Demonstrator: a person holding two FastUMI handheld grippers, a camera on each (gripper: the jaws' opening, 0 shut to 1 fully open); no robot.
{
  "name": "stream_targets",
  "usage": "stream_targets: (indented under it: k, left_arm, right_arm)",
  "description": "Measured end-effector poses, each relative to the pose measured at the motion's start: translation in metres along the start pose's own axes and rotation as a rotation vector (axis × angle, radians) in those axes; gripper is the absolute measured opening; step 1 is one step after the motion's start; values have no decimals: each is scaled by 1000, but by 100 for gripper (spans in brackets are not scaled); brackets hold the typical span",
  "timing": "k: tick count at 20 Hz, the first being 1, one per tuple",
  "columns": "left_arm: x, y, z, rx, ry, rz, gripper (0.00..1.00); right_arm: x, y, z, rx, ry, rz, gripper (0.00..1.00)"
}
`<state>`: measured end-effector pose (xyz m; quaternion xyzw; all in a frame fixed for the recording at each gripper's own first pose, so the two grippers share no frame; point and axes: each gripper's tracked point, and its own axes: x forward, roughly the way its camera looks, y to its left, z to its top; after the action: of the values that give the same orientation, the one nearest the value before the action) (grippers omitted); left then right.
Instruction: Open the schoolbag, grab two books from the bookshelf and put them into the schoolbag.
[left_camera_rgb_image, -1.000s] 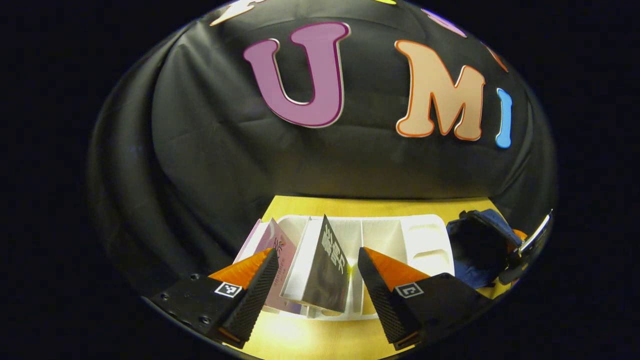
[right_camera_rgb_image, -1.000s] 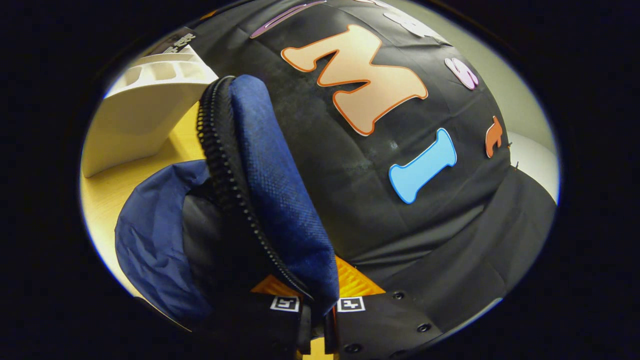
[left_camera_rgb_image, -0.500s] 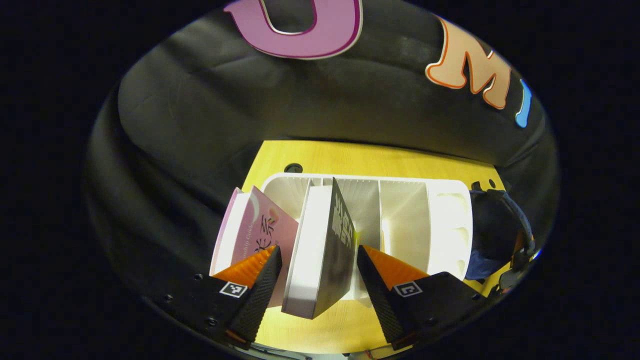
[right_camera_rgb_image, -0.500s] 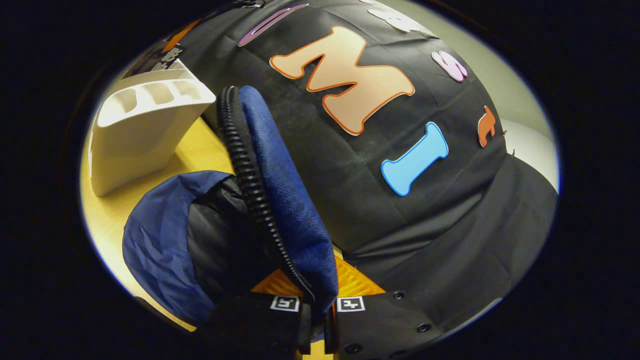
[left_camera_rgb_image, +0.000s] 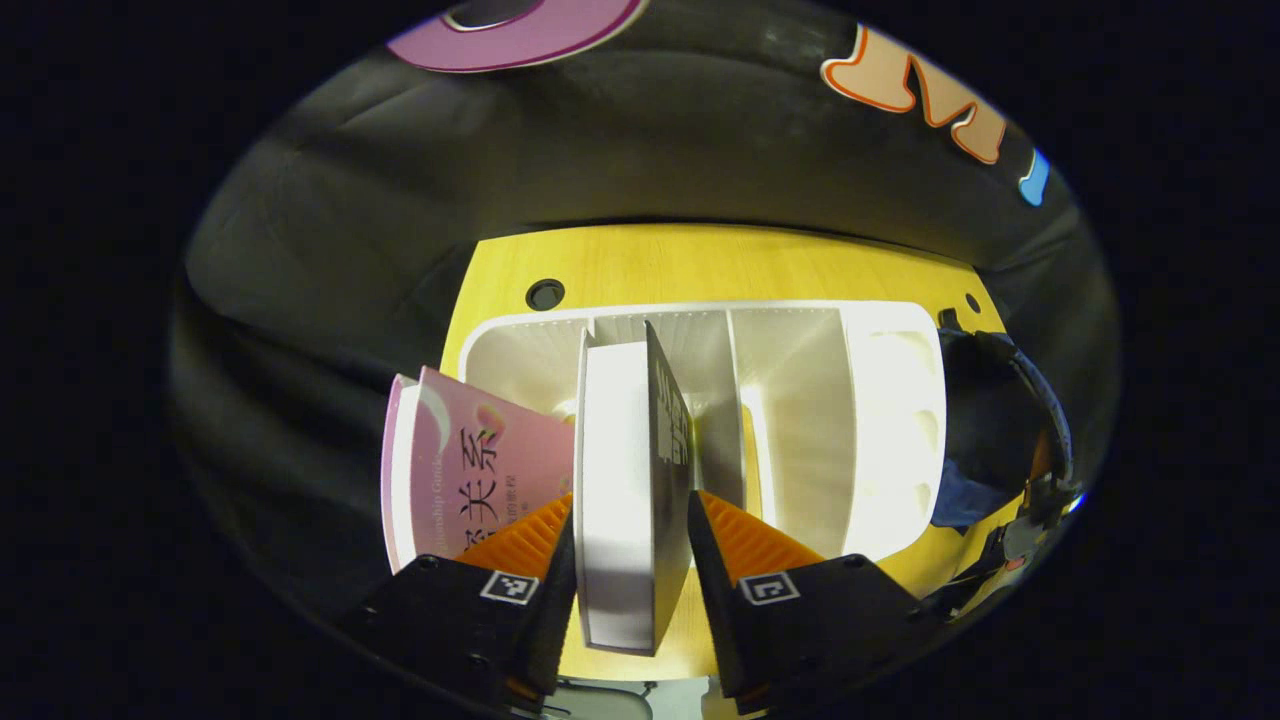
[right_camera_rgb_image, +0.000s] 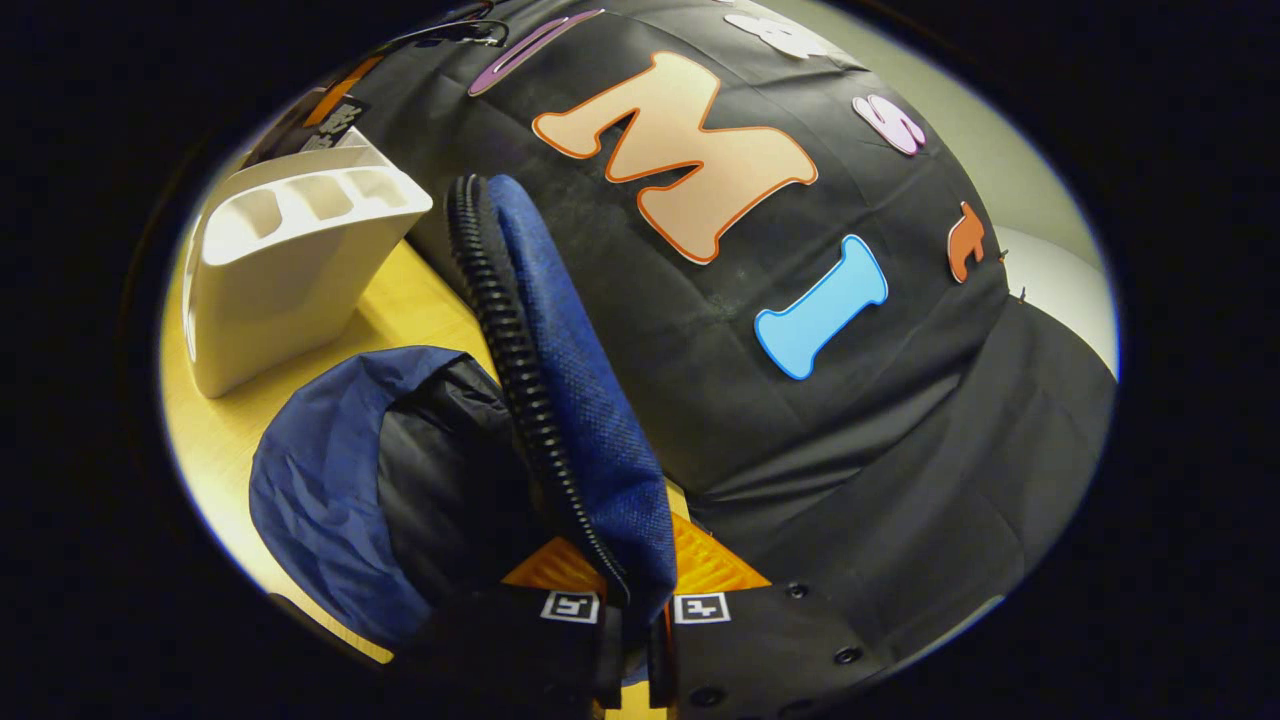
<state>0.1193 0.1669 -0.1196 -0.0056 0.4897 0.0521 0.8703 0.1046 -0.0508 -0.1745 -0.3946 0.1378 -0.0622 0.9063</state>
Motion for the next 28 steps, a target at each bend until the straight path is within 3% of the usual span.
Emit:
stream_targets:
  k: [5, 10, 16, 28]
  left_arm:
    - [15, -19, -6, -31, 80, -59, 53]
    - [34, -20, -9, -34, 164, -62, 39]
    - [41, -22, -13, -22, 232, -79, 39]
    - [50, -21, -25, -109, 290, -28, 39]
  right_arm:
    - [-1, -3, -2, 21, 4, 5, 10]
    - [-2, -3, -1, 25, 6, 8, 10]
    - [-3, -1, -1, 22, 9, 10, 10]
    - [-5, 2, -3, 6, 11, 9, 10]
